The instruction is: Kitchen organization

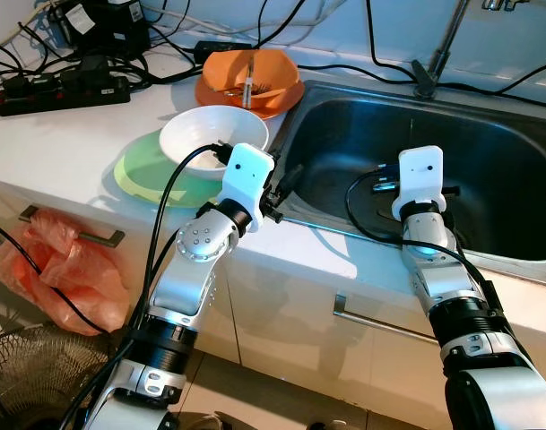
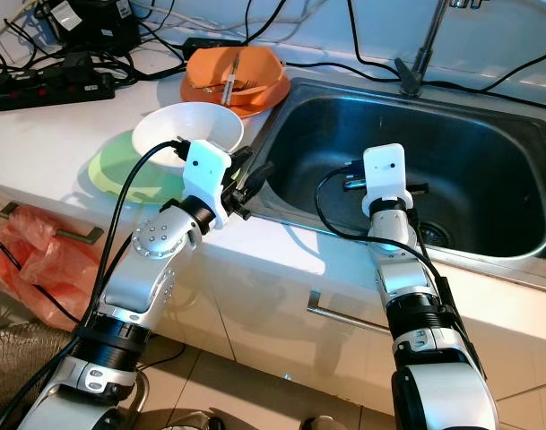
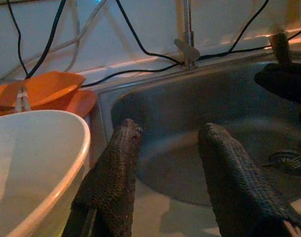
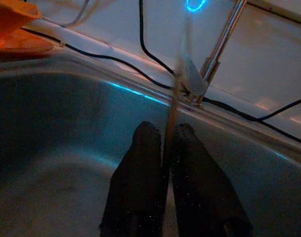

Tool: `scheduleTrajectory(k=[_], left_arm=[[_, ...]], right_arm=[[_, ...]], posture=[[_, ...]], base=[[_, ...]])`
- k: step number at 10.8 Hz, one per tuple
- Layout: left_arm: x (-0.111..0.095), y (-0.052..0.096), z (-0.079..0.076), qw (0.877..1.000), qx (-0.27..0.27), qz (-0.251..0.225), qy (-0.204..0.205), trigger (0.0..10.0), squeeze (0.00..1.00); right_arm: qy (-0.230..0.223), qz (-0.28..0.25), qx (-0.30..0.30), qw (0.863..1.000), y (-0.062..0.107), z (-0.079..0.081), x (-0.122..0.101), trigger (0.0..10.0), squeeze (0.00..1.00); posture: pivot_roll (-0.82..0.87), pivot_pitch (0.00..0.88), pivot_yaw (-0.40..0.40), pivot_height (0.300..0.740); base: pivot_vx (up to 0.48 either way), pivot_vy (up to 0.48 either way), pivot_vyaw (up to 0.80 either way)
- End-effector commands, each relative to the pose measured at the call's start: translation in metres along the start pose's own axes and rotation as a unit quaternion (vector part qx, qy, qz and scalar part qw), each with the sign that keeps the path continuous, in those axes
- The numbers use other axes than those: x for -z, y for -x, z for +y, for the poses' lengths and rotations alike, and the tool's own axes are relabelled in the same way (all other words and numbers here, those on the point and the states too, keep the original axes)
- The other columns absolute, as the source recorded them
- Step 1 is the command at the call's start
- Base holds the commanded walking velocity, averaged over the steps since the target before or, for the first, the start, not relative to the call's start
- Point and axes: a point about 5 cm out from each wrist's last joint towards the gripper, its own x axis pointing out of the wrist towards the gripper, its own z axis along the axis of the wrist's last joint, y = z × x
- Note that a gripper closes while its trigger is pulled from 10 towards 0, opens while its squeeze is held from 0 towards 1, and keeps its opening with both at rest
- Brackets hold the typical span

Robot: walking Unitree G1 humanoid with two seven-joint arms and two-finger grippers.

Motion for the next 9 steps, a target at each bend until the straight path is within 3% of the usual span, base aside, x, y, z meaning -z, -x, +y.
scheduleTrajectory(k=[1, 7, 8, 9], left_arm=[[-0.0035, 0.0004, -0.0028, 1.000, 0.000, -0.005, 0.000, 10.0, 0.00], [-0.0057, 0.0009, -0.0079, 1.000, 0.003, -0.005, 0.005, 10.0, 0.00], [-0.0048, 0.0006, -0.0088, 1.000, 0.004, -0.004, 0.004, 10.0, 0.00], [-0.0012, 0.0001, -0.0108, 1.000, 0.003, 0.000, 0.001, 10.0, 0.00]], right_arm=[[-0.012, 0.019, -0.001, 1.000, 0.0018, 0.0011, 0.0066, 10.0, 1.00], [-0.021, 0.020, -0.007, 1.000, 0.0022, 0.0045, 0.0064, 10.0, 1.00], [-0.021, 0.017, -0.012, 1.000, 0.0022, 0.0060, 0.0054, 10.0, 0.33], [-0.025, 0.010, -0.018, 0.999, 0.0024, 0.0084, 0.0033, 10.0, 0.00]], posture=[[0.02, 0.078, 0.002, 0.740], [0.02, 0.082, -0.002, 0.740], [0.02, 0.082, -0.002, 0.740], [0.02, 0.082, -0.002, 0.740]], base=[[0.000, 0.000, 0.00], [0.000, 0.000, 0.00], [0.000, 0.000, 0.00], [0.000, 0.000, 0.00]])
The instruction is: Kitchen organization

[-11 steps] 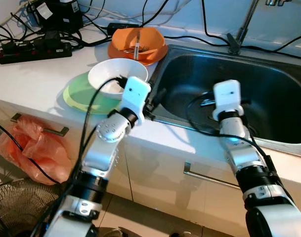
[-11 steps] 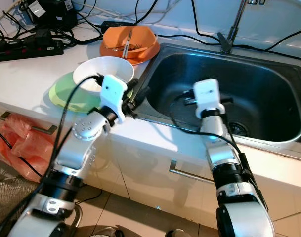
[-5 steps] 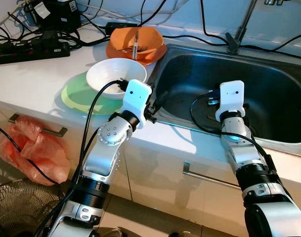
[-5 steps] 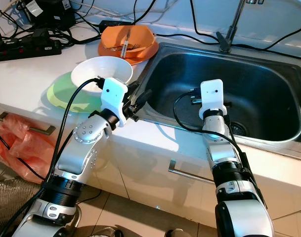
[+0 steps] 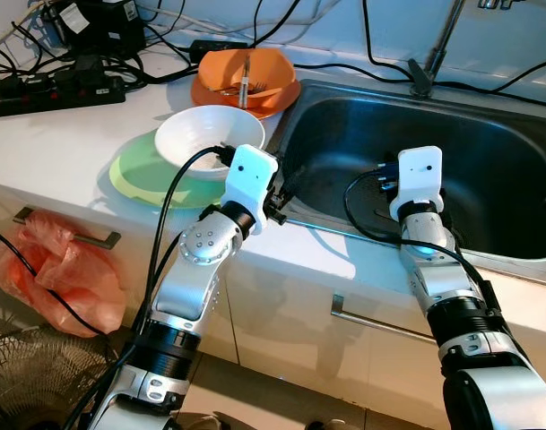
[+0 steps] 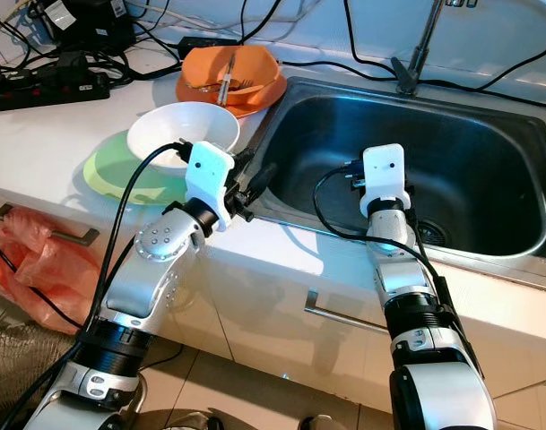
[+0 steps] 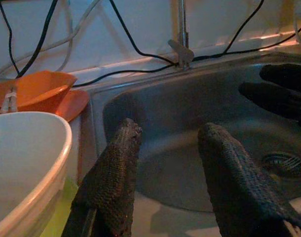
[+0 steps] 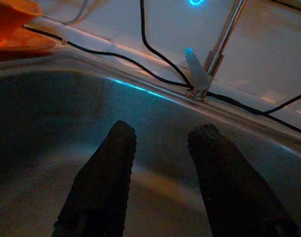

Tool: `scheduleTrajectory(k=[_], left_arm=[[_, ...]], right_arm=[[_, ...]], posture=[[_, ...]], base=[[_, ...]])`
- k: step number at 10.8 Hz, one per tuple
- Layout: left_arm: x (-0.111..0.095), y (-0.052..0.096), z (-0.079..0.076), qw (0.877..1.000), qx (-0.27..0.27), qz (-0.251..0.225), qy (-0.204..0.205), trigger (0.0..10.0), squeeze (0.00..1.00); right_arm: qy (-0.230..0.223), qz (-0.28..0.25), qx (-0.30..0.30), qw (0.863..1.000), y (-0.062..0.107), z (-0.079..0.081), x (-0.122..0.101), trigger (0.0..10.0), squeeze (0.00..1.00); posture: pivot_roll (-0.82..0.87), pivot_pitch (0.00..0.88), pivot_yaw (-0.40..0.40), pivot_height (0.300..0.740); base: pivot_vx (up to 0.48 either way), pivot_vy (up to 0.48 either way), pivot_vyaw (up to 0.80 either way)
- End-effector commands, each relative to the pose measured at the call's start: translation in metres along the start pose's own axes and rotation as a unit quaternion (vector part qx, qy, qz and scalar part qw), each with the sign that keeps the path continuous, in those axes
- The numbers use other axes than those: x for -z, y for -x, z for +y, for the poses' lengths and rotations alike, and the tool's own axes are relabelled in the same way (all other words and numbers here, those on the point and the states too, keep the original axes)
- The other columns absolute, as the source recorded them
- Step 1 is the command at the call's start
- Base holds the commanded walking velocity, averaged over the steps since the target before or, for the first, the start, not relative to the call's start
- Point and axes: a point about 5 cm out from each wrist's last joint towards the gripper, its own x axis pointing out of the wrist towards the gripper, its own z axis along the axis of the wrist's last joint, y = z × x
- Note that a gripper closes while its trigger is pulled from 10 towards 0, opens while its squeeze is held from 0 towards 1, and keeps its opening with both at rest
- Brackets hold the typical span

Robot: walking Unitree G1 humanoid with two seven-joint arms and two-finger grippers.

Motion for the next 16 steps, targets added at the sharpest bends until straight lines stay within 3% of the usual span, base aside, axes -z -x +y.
scheduleTrajectory(k=[1, 3, 6, 9, 11, 16], left_arm=[[0.003, 0.000, -0.001, 1.000, -0.015, -0.001, -0.010, 10.0, 0.00], [-0.006, -0.005, 0.007, 0.996, -0.080, -0.046, 0.000, 10.0, 0.00], [-0.010, -0.013, 0.011, 0.991, -0.116, -0.068, -0.002, 10.0, 0.00], [-0.009, -0.015, 0.008, 0.990, -0.115, -0.078, -0.005, 10.0, 0.00], [-0.009, -0.016, 0.006, 0.991, -0.111, -0.080, -0.006, 10.0, 0.00], [-0.007, -0.016, 0.005, 0.991, -0.108, -0.081, -0.006, 10.0, 0.00]], right_arm=[[-0.030, -0.034, 0.002, 0.999, 0.003, 0.003, -0.007, 10.0, 0.00], [-0.061, -0.092, 0.011, 0.994, 0.004, -0.001, -0.024, 10.0, 0.00], [-0.072, -0.160, 0.027, 0.984, 0.011, -0.014, -0.043, 10.0, 0.00], [-0.085, -0.147, 0.027, 0.985, 0.019, -0.015, -0.033, 10.0, 0.00], [-0.092, -0.150, 0.022, 0.984, 0.020, -0.013, -0.035, 10.0, 0.00], [-0.089, -0.148, 0.014, 0.985, 0.021, -0.009, -0.034, 10.0, 0.00]], posture=[[0.02, 0.082, 0.001, 0.740], [0.02, 0.082, 0.001, 0.740], [-0.01, 0.074, 0.007, 0.740], [-0.02, 0.067, 0.009, 0.740], [-0.02, 0.070, 0.008, 0.740], [-0.01, 0.076, 0.005, 0.740]], base=[[0.000, 0.000, 0.00], [0.000, 0.000, 0.00], [0.000, 0.000, 0.00], [0.000, 0.000, 0.00], [0.000, 0.000, -0.80], [0.000, -0.292, 0.00]])
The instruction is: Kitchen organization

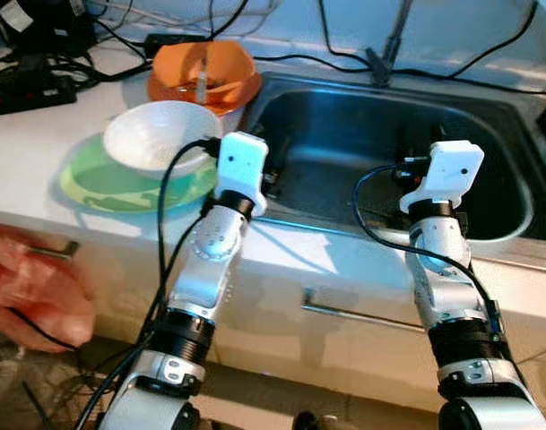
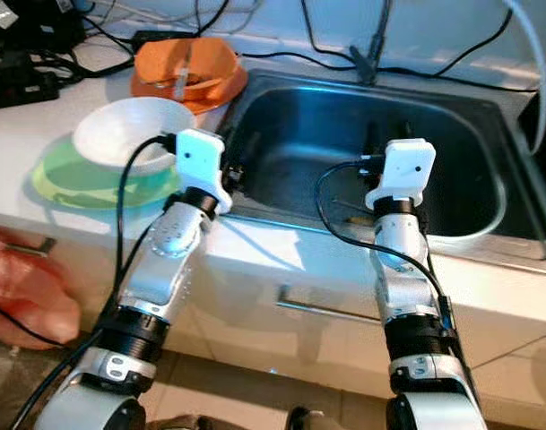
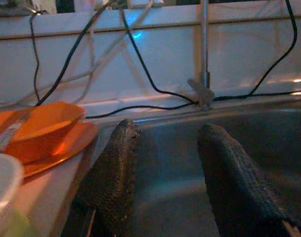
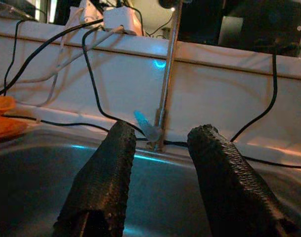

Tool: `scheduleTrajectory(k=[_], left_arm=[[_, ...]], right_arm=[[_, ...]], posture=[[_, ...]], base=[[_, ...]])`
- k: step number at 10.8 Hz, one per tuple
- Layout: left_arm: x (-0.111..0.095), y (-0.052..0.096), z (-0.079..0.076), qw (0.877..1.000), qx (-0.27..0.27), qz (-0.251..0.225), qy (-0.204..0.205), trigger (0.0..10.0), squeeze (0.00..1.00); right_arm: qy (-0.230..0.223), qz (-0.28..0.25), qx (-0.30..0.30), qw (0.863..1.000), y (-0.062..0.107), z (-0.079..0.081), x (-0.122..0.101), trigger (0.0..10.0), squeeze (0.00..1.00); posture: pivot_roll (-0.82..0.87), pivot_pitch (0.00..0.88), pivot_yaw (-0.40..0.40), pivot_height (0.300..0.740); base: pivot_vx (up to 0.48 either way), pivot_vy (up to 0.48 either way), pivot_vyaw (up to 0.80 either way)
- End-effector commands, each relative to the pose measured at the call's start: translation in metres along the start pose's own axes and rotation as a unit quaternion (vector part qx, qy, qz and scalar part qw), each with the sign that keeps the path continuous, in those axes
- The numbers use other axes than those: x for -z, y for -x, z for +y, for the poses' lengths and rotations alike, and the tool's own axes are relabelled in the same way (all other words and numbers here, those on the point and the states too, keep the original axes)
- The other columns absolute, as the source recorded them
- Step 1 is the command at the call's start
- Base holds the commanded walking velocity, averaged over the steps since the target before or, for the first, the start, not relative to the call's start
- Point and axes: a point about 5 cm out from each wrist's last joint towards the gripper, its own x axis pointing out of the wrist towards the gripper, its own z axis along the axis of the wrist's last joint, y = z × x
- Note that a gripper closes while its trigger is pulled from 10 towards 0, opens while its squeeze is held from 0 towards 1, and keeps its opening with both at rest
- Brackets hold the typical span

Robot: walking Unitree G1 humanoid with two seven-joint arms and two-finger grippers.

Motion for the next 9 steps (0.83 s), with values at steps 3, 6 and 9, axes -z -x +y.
scheduleTrajectory(k=[3, 6, 9], left_arm=[[-0.0022, -0.0030, -0.0081, 1.000, 0.014, -0.006, 0.000, 10.0, 0.00], [-0.0031, -0.0025, -0.0079, 1.000, 0.011, -0.010, 0.006, 10.0, 0.00], [-0.0044, -0.0021, -0.0076, 1.000, 0.008, -0.018, 0.018, 10.0, 0.00]], right_arm=[[-0.003, 0.003, 0.003, 1.000, 0.0011, -0.0040, -0.0007, 10.0, 0.00], [0.002, -0.002, -0.007, 1.000, 0.0037, -0.0001, -0.0007, 10.0, 0.00], [-0.002, -0.003, -0.011, 1.000, 0.0048, 0.0014, -0.0008, 10.0, 0.00]], posture=[[-0.02, 0.083, 0.005, 0.740], [-0.02, 0.087, 0.003, 0.740], [-0.02, 0.088, 0.003, 0.740]], base=[[0.000, -0.345, -0.43], [0.000, -0.382, 0.00], [0.000, -0.255, 0.00]])
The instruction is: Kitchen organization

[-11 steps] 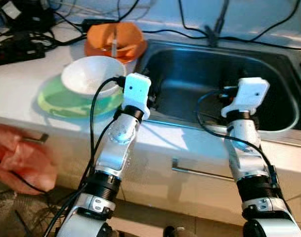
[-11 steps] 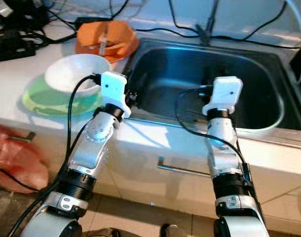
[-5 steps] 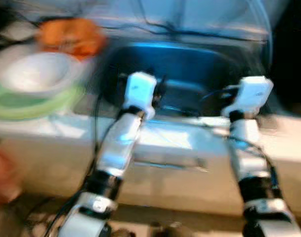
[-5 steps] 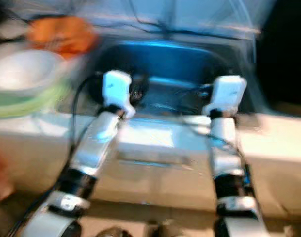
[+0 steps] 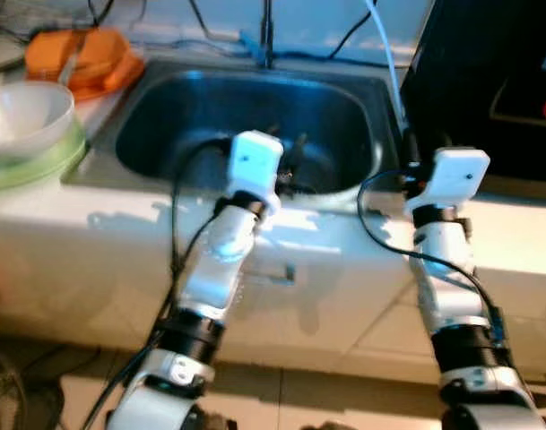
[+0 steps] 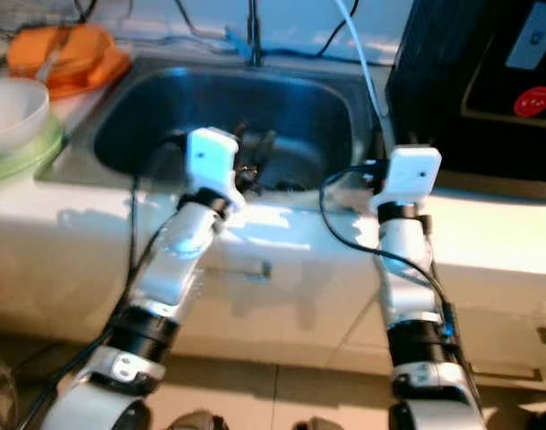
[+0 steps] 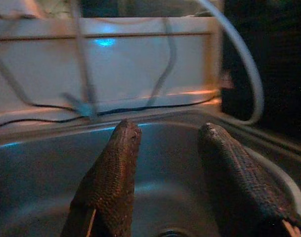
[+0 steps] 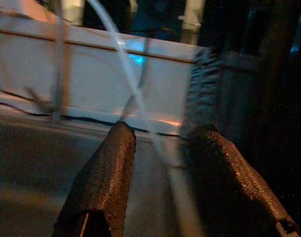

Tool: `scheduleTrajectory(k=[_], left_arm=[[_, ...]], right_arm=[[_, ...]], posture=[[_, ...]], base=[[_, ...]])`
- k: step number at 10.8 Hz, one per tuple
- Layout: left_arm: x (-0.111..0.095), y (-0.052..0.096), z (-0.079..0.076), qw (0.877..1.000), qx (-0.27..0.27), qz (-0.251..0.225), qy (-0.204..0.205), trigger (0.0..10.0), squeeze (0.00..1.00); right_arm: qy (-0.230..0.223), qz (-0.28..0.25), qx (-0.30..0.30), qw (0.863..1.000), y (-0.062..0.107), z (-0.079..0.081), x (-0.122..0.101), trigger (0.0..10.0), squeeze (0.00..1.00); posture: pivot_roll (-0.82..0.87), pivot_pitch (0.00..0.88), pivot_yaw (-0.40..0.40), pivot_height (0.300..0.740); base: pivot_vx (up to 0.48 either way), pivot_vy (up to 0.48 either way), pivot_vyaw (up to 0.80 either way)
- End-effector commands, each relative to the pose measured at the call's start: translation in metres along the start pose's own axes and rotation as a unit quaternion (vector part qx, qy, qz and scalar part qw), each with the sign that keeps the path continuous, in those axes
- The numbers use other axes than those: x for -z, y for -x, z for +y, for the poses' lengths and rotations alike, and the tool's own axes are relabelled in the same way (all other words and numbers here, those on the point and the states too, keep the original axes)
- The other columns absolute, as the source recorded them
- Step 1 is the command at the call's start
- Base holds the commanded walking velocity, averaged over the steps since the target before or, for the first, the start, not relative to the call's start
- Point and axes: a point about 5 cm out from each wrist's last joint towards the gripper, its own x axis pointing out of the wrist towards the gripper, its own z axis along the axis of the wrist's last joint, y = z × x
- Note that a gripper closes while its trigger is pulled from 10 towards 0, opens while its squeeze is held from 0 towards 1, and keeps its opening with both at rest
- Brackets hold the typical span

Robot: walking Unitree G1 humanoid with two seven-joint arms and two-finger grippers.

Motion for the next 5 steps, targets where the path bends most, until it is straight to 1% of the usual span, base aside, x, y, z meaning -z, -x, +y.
scheduleTrajectory(k=[1, 2, 5], left_arm=[[-0.0044, -0.0014, -0.0058, 1.000, 0.010, -0.013, 0.001, 10.0, 0.00], [-0.0045, -0.0013, -0.0063, 1.000, 0.010, -0.013, 0.002, 10.0, 0.00], [-0.0054, -0.0015, -0.0066, 1.000, 0.010, -0.017, 0.005, 10.0, 0.00]], right_arm=[[0.003, -0.011, 0.002, 1.000, -0.0010, -0.0041, -0.0037, 10.0, 0.00], [0.002, -0.011, 0.001, 1.000, -0.0008, -0.0040, -0.0037, 10.0, 0.00], [-0.002, -0.008, -0.001, 1.000, 0.0002, -0.0047, -0.0024, 10.0, 0.00]], posture=[[-0.02, 0.088, 0.003, 0.740], [-0.02, 0.088, 0.003, 0.740], [-0.02, 0.087, 0.001, 0.740]], base=[[0.000, -0.386, 0.00], [0.000, -0.386, 0.00], [0.000, -0.469, 0.00]])
